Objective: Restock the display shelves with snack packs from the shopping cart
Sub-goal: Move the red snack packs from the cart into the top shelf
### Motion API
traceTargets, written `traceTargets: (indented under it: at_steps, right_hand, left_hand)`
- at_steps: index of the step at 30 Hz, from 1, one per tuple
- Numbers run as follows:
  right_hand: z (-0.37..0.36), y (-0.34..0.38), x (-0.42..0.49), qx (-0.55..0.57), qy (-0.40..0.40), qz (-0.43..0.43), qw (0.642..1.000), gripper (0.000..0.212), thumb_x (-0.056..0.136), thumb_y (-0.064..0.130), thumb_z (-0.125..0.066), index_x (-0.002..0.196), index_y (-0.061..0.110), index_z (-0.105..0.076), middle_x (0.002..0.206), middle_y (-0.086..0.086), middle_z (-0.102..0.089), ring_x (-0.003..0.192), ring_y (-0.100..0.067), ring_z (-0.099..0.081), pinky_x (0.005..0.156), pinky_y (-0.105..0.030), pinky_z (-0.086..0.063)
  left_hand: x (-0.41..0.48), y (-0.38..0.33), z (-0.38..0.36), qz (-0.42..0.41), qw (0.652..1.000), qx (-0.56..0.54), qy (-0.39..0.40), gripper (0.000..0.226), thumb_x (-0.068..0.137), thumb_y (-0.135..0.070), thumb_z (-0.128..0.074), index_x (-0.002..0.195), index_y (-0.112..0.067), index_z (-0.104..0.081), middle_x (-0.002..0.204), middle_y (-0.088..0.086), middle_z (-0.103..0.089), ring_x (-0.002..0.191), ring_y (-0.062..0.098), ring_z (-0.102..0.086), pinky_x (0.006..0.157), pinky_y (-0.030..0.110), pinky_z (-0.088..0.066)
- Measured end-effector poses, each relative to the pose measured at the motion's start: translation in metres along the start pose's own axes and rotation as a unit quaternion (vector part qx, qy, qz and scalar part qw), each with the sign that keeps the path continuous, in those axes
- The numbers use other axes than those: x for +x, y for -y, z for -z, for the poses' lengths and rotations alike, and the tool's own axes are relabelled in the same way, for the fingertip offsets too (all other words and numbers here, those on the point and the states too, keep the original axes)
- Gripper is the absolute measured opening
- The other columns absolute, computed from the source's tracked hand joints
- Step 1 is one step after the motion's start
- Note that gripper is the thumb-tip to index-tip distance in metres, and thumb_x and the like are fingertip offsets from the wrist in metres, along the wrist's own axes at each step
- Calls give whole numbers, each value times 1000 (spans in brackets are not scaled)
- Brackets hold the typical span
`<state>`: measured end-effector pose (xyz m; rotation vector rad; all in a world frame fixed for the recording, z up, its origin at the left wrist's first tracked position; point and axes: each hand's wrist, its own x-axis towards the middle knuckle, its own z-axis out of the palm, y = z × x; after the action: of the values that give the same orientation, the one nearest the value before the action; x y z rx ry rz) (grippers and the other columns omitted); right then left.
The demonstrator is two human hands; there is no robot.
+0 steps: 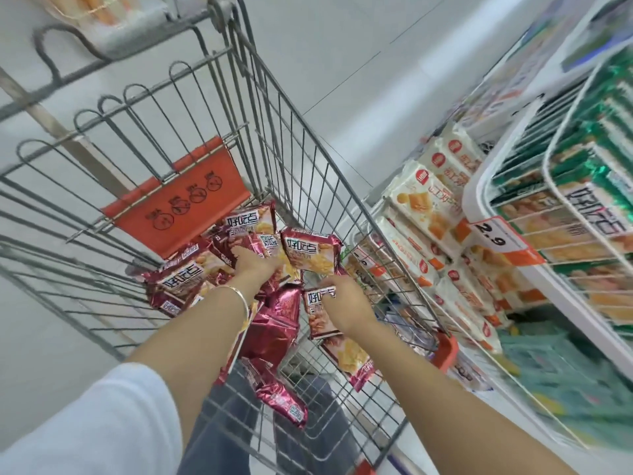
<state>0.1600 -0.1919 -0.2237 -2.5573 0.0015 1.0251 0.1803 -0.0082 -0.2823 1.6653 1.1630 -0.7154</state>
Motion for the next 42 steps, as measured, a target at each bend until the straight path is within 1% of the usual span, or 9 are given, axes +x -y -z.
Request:
traceTargets:
  at_steps: [8,14,17,21,24,29,34,38,42]
  right_hand:
    - [9,-10,17,-58,-19,12,998,34,99,13,-50,132,6,-56,140,-12,-51,72,-15,-56,73,-33,-51]
    - [-9,34,84,-268,-97,137,949,53,94,9,-53,145,2,-42,148,-18,-44,138,-37,-40,116,-43,-31]
    - [-21,36,115,-484,-69,145,860,83,100,24,-49,158,6,9,164,-23,3,153,-40,2,125,-50,-2]
    - [-37,25,125,-515,-43,141,844,92,94,28,-62,159,9,1,157,-27,-29,147,-42,-27,124,-53,-12]
    - [-29,31,109,-379,-48,135,914,75,91,20,-66,153,12,-24,139,-18,-46,120,-38,-54,104,-46,-46]
    - [37,42,65,17,-72,144,987,52,81,7,-78,127,16,-55,121,1,-63,111,-20,-62,96,-39,-52]
    - [134,88,24,330,187,131,916,46,82,1,-75,123,18,-61,114,-5,-74,105,-23,-71,83,-30,-58]
    - [148,120,9,378,126,143,906,42,86,5,-74,124,15,-61,117,-2,-66,88,-7,-71,69,-17,-56]
    - [155,131,-11,444,17,158,882,57,74,27,-86,125,19,-60,135,-12,-57,103,-14,-63,79,-18,-54]
  left_hand:
    - [-15,-5,65,16,987,-151,47,17,75,3,-61,92,5,-59,84,14,-67,55,21,-61,50,30,-49]
    - [18,20,132,-7,981,-193,36,75,11,-18,-65,84,-1,-60,134,16,-58,122,37,-57,97,57,-47]
    - [-5,11,144,-35,979,-200,22,63,24,-12,-61,86,-3,-56,102,17,-63,85,34,-65,76,47,-56]
    - [-10,13,152,-44,973,-215,76,33,53,-4,-58,86,-2,-54,82,11,-64,65,26,-58,64,34,-53]
    - [-15,11,157,-65,972,-216,74,9,66,-3,-60,70,-5,-52,70,7,-67,65,24,-59,61,31,-51]
    - [-32,6,173,-133,968,-209,40,10,86,-7,-56,76,-5,-58,69,9,-62,47,16,-55,40,22,-45]
    - [-65,-10,181,-161,966,-172,103,22,96,-27,-52,98,-7,-59,76,13,-74,56,20,-64,60,28,-51]
    - [-103,-43,181,-147,968,-133,152,80,79,-82,-46,114,-12,-62,105,15,-73,91,28,-72,86,40,-54]
    - [-141,-79,177,-189,944,-182,198,61,84,-71,-50,91,-11,-60,69,10,-74,56,20,-72,64,36,-54]
